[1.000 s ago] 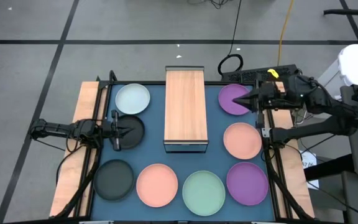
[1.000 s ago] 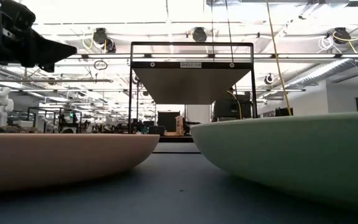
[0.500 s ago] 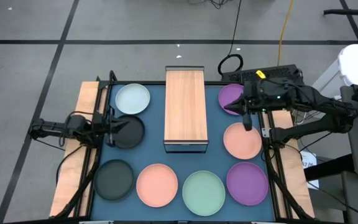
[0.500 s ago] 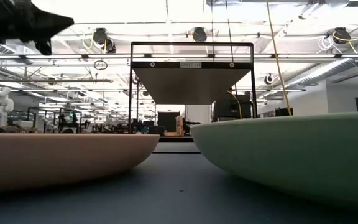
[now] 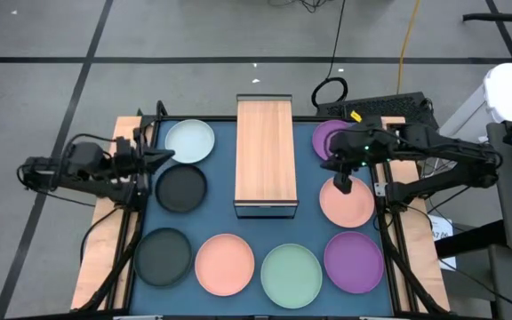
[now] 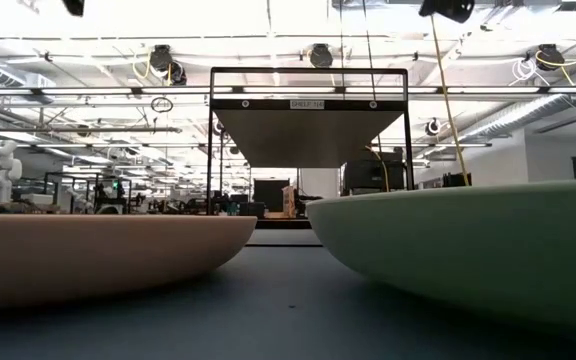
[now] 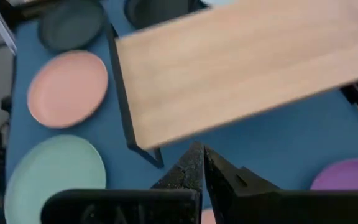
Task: Place and stack plates onto a shelf
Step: Put the top orange plate on the shelf
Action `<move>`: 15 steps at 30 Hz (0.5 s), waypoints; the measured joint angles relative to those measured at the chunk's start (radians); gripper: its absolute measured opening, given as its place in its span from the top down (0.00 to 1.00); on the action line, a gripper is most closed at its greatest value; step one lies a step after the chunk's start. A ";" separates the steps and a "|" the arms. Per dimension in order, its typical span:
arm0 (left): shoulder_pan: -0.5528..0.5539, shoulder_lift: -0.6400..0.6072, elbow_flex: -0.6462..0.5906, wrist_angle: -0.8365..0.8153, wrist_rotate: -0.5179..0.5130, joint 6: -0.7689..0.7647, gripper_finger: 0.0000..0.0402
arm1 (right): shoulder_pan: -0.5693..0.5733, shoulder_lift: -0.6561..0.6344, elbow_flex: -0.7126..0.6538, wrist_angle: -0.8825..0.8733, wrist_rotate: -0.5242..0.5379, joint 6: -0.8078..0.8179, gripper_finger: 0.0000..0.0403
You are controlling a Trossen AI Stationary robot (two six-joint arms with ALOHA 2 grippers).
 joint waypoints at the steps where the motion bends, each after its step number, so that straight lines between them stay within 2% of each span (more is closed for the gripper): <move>1: 0.000 0.034 0.033 -0.004 -0.007 -0.003 0.99 | 0.000 0.005 0.000 -0.011 0.001 -0.002 1.00; 10: 0.006 0.277 0.273 -0.009 -0.008 -0.043 0.99 | 0.000 0.037 -0.002 -0.114 0.002 -0.038 1.00; 15: 0.005 0.366 0.373 -0.015 -0.007 -0.100 0.99 | -0.006 0.032 -0.060 -0.117 0.033 -0.026 1.00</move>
